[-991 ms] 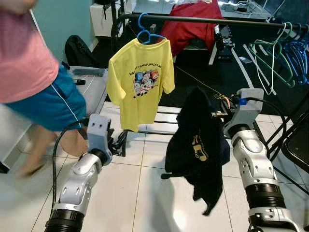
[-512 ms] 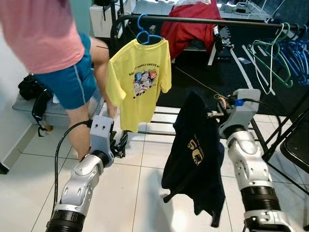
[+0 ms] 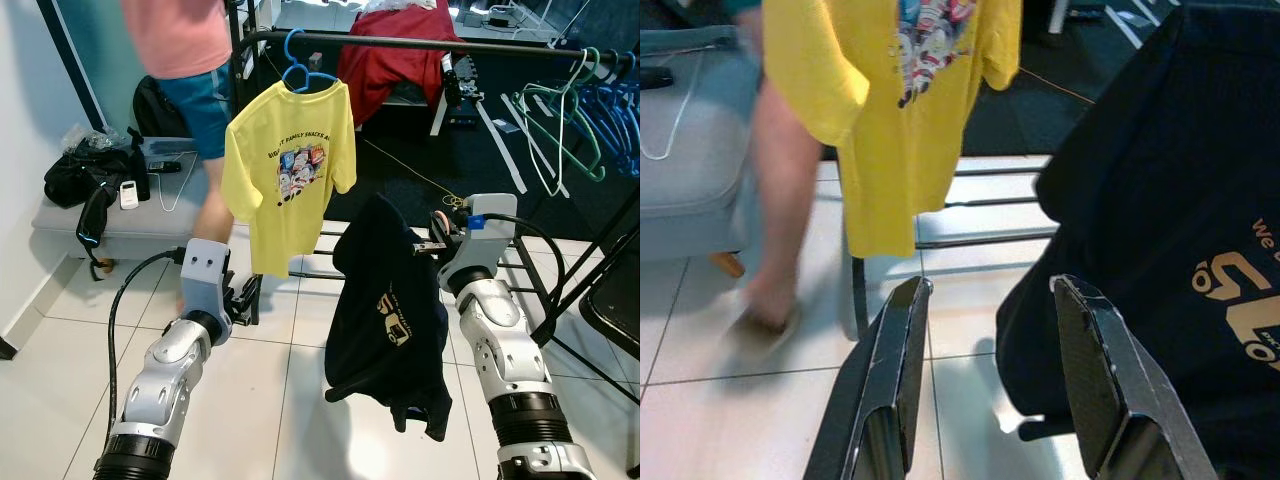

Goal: Hang hanger

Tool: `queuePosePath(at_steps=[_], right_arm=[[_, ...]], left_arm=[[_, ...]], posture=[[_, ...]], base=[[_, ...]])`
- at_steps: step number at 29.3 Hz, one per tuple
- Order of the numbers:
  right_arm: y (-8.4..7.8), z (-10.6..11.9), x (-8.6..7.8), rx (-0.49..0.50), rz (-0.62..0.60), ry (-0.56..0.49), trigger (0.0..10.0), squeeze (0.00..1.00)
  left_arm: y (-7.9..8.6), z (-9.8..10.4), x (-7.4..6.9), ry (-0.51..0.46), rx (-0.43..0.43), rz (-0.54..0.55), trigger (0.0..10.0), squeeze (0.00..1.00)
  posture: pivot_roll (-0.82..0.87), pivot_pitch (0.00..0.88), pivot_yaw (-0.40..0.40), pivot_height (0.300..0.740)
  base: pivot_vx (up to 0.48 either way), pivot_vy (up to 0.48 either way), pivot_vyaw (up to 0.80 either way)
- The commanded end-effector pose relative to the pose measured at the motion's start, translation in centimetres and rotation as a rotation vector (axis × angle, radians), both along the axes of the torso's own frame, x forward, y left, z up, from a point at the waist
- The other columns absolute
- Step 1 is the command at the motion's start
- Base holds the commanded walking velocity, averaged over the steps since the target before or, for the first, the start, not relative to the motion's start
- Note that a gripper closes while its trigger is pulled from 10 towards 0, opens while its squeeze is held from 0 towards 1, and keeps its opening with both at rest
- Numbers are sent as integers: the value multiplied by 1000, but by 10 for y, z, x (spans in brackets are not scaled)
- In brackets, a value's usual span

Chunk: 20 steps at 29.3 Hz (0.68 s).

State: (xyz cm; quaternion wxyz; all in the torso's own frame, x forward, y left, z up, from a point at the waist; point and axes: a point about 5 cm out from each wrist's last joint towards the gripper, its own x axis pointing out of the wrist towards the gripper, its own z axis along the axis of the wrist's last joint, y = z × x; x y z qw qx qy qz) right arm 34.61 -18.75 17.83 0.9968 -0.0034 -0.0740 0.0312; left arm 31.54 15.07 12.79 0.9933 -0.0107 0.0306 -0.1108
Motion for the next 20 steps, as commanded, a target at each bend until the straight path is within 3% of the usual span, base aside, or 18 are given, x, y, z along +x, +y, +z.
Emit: queuePosePath(at_steps=[1, 20], right_arm=[[1, 6, 0, -15, 6, -33, 10000, 0], [-3, 3, -2, -21, -2, -20, 10000, 0]], left_arm=[[-5, -3, 0, 20, -2, -8, 10000, 0], [-8, -3, 0, 38, -9, -22, 10000, 0]], posture=[[-78, 119, -18, 740], [-84, 129, -14, 740]], base=[[0, -480, 0], [0, -455, 0]])
